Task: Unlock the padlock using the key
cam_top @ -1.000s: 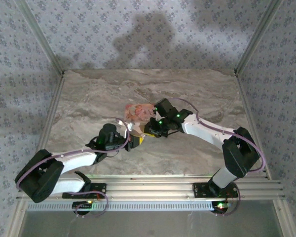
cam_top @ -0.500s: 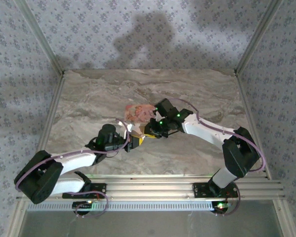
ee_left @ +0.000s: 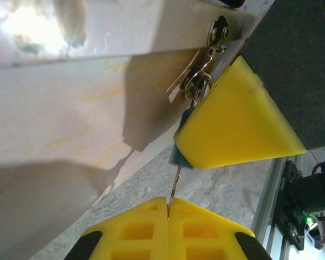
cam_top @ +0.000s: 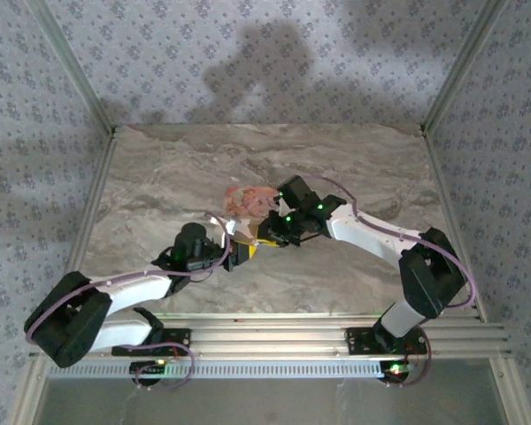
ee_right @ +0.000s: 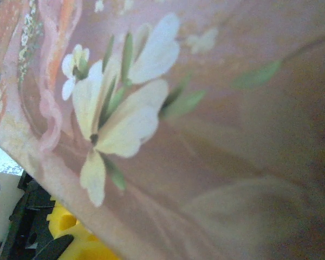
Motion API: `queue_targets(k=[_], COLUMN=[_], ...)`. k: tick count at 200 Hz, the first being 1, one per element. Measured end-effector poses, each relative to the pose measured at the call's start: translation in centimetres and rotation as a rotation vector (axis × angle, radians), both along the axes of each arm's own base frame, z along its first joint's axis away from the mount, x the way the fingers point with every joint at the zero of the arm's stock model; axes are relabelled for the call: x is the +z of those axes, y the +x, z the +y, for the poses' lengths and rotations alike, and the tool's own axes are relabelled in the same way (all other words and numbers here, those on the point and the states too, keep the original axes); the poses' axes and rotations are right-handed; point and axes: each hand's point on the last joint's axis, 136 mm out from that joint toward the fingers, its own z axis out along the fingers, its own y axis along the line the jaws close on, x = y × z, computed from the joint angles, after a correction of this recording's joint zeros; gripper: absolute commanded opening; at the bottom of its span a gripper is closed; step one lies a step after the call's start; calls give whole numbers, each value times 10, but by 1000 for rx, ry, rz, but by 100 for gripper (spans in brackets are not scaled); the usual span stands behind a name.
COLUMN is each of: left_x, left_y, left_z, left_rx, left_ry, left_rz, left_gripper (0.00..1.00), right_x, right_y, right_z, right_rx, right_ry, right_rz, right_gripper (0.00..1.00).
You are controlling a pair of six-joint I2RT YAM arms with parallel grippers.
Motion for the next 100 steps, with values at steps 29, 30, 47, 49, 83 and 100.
queue_targets(k=[29, 30, 47, 49, 83, 100], left_x=[-1, -1, 0, 0, 1, -3], left_y=[5, 5, 7, 8, 8, 4], left_z=[-3, -3, -2, -2, 0, -3], left_rx=[9, 10, 12, 14, 15, 9], left_ry=[-42, -44, -73, -77, -93, -46], left_rz=[36, 40, 66, 69, 78, 25], left_gripper=[0, 0, 0, 0, 0, 0], right_x=[-2, -2, -2, -2, -2, -4], right_y=[1, 1, 3, 4, 6, 4], right_z=[0, 0, 0, 1, 3, 2], right_rx=[-7, -7, -15, -15, -21, -26], right_ry=[-8, -8, -9, -8, 8, 3], right_rz=[-5, -6, -13, -13, -22, -13], right_gripper=[0, 0, 0, 0, 0, 0])
